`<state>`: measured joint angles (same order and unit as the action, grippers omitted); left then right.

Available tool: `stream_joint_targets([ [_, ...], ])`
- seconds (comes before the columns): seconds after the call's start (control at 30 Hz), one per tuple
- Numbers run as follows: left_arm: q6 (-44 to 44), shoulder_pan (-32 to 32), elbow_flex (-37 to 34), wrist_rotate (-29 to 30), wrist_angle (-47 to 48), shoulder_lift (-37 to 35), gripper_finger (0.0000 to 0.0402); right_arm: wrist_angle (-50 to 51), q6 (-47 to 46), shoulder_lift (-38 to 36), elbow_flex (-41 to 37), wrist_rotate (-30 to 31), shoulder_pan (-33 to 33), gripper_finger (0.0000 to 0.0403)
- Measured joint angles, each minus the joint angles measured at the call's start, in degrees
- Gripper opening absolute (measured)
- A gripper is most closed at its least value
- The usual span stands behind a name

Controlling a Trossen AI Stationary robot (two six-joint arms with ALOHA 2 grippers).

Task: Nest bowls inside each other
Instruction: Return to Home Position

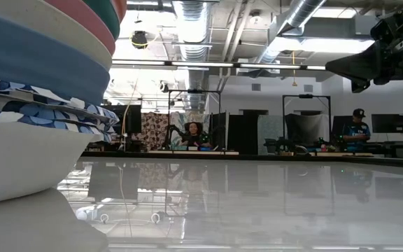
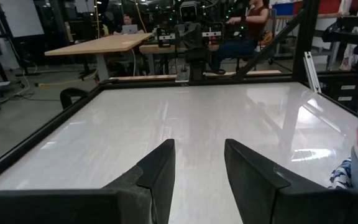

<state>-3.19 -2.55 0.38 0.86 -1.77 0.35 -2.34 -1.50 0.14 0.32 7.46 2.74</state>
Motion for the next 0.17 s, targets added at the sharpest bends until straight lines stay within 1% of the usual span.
stream_joint_targets([
  [0.17,0.01,-0.02,-0.01,0.0,-0.01,0.0,0.013,-0.01,0.0,0.0,0.0,0.02,0.02,0.0025],
])
